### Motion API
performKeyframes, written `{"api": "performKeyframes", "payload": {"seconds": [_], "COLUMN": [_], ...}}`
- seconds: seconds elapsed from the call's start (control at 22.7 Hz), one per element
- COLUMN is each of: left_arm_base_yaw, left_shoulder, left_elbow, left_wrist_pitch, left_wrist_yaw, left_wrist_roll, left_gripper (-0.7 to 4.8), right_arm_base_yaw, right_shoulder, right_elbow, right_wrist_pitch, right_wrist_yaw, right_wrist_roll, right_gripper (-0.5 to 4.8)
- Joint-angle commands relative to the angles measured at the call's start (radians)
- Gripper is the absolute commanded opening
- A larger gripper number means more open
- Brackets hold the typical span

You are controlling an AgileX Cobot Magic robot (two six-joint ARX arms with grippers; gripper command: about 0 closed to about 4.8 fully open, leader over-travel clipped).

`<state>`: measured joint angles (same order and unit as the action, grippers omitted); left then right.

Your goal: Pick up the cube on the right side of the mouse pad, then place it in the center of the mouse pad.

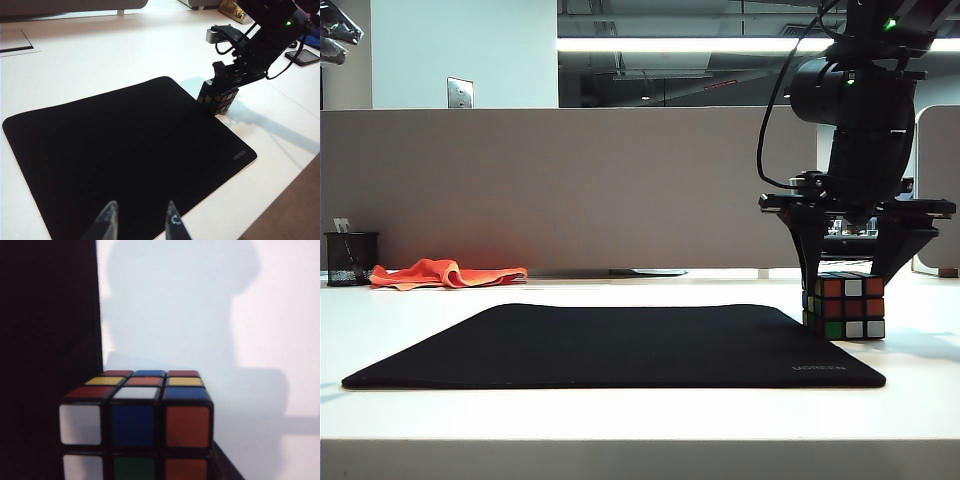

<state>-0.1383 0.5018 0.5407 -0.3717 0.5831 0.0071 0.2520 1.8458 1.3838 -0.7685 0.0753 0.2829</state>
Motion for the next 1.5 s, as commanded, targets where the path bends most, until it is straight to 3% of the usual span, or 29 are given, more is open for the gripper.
{"api": "performKeyframes", "payload": {"seconds": [0.04, 0.35, 0.48, 0.53, 0.79, 0.97, 1.1, 1.5], "left_arm_base_yaw": [0.0, 0.0, 0.0, 0.0, -0.001, -0.001, -0.001, -0.001], "left_shoulder": [-0.002, -0.002, -0.002, -0.002, -0.002, -0.001, -0.001, -0.001], "left_elbow": [0.006, 0.006, 0.006, 0.006, 0.006, 0.006, 0.006, 0.006], "left_wrist_pitch": [0.005, 0.005, 0.005, 0.005, 0.002, -0.001, -0.016, -0.029], "left_wrist_yaw": [0.005, 0.005, 0.005, 0.005, 0.005, 0.005, 0.005, 0.005], "left_wrist_roll": [0.004, 0.004, 0.004, 0.004, 0.004, 0.004, 0.004, 0.004], "left_gripper": [1.21, 1.21, 1.21, 1.21, 1.21, 1.21, 1.21, 1.21], "right_arm_base_yaw": [0.002, 0.003, 0.008, 0.01, 0.109, 0.177, 0.232, 0.308], "right_shoulder": [-0.031, -0.201, -0.278, -0.323, -0.35, -0.3, -0.141, 0.134], "right_elbow": [0.004, 0.005, 0.005, 0.007, 0.154, 0.253, 0.362, 0.367], "right_wrist_pitch": [-0.004, -0.005, 0.017, 0.049, 0.071, 0.09, 0.031, -0.033], "right_wrist_yaw": [0.012, 0.009, -0.03, -0.087, -0.099, -0.093, -0.094, -0.097], "right_wrist_roll": [-0.029, -0.029, -0.029, -0.03, -0.065, -0.082, -0.082, -0.135], "right_gripper": [2.91, 2.69, 2.7, 2.7, 2.73, 2.74, 2.74, 2.74]}}
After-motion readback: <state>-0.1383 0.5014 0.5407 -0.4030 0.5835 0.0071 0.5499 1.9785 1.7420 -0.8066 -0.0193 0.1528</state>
